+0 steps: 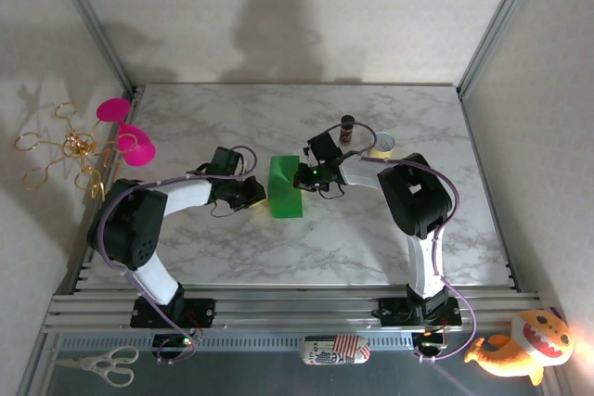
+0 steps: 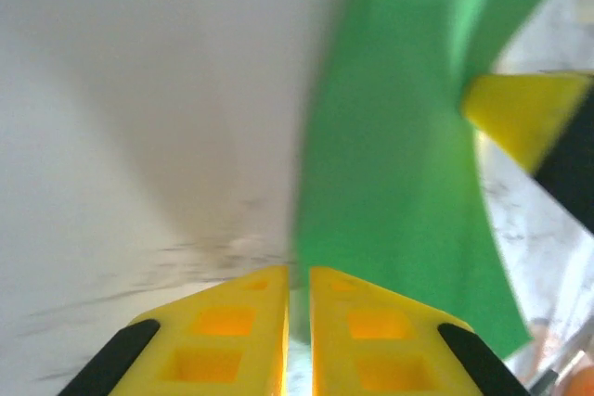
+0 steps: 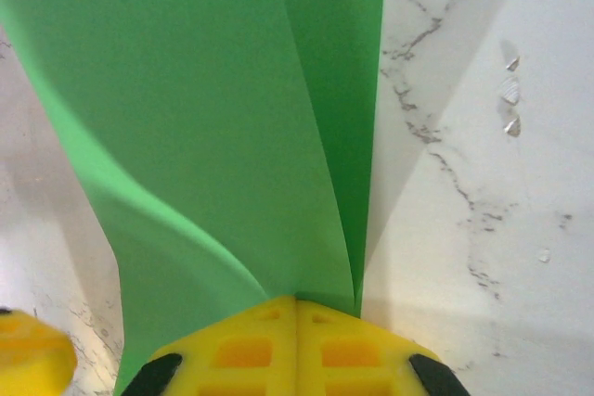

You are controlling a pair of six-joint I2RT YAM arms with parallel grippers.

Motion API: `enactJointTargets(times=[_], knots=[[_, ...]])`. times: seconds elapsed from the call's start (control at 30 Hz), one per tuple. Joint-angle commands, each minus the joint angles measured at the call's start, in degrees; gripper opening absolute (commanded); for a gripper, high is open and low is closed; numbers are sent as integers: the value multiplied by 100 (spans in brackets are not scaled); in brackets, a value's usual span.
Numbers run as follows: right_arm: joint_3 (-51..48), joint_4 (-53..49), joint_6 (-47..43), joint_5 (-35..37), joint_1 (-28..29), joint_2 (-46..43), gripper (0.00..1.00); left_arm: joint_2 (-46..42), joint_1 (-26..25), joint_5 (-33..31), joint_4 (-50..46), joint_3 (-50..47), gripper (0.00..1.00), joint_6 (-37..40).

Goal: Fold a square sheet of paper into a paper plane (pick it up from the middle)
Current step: First fold the square sheet of paper in half at the center of the table.

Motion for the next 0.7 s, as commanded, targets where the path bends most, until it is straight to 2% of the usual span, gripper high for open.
enactJointTargets(times=[0.0,0.17,0.3,0.53,0.67], knots=[[-622,-1469,-137,1290,-63,951,6,268,-378,165,331,427,14,-401],[-635,-1441,-119,1255,-62,960,5,793,-476,-165,163,695,13,-300],[-627,-1466,-145,1270,-62,969,5,898,-484,-229,122,502,13,-230],[-648,-1467,-170,1304,-62,1004,5,496,-368,-797,-970,-243,12,442],[-684,-1459,-146,1322,-62,999,5,154,-165,-907,-1401,-288,11,636]])
